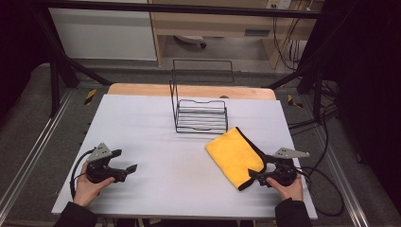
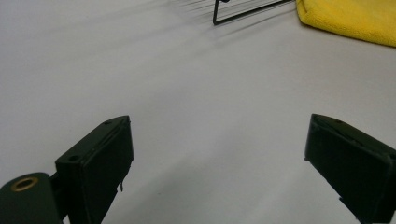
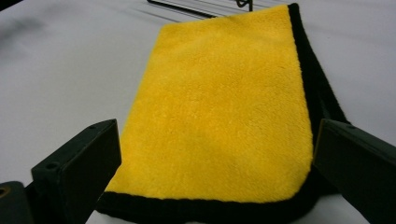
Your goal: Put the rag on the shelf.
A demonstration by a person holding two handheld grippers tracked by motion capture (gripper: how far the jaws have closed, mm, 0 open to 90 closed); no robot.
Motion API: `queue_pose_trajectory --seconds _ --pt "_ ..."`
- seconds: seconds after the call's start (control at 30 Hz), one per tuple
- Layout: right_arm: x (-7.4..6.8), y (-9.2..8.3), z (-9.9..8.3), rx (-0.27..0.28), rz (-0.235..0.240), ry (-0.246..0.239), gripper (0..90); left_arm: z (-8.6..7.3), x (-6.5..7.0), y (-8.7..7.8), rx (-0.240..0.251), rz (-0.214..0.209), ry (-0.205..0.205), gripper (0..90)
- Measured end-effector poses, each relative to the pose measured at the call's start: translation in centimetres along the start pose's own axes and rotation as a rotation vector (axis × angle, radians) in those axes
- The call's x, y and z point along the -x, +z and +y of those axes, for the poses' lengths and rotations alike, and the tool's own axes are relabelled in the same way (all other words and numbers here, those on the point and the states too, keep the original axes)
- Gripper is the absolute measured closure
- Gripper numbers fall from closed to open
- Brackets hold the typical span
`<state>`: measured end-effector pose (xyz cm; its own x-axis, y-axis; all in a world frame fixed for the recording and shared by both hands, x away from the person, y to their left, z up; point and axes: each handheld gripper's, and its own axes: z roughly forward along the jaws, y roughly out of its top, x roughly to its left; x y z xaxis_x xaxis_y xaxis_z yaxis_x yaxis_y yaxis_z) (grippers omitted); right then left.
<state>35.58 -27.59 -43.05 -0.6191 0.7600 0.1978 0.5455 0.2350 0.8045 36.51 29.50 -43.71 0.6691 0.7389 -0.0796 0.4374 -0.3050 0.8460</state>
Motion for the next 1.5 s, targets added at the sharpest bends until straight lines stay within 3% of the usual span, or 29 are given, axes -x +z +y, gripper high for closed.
queue_pose_trajectory --seconds 0.2,0.37,0.57,0.8,0.9,1.1,1.23,1.33,1.5 --pt "-1.6 0.9 0.5 -0.019 -0.013 -0.049 4.8 0.0 0.0 0.0 0.001 0.007 -0.003 7.9" --pt "-3.2 2.0 0.9 -0.049 -0.030 -0.062 6.5 -0.1 0.0 0.0 -0.003 0.013 -0.002 7.9" --pt "-5.0 3.5 0.9 -0.107 -0.041 -0.108 12.2 -0.1 -0.1 0.0 -0.004 0.017 -0.006 8.3" --pt "-6.8 5.0 0.7 -0.138 -0.041 -0.181 29.1 -0.1 -0.1 0.0 -0.004 0.018 -0.007 8.7" --pt "-7.1 5.1 0.4 -0.140 -0.041 -0.178 39.8 -0.1 0.0 0.0 -0.007 0.018 -0.007 8.9" --pt "-7.5 5.1 0.0 -0.149 -0.075 -0.205 52.8 -0.2 -0.1 0.0 -0.008 0.017 -0.008 9.3" --pt "-8.1 5.7 -0.3 -0.175 -0.127 -0.262 54.7 -0.2 -0.1 0.1 -0.009 0.016 -0.006 9.5" --pt "-8.6 5.9 -0.4 -0.188 -0.183 -0.314 62.0 -0.1 -0.1 0.0 -0.005 0.015 -0.010 9.7" --pt "-8.5 5.8 -0.4 -0.196 -0.196 -0.366 72.1 -0.2 -0.1 0.1 -0.008 0.014 -0.014 9.8"
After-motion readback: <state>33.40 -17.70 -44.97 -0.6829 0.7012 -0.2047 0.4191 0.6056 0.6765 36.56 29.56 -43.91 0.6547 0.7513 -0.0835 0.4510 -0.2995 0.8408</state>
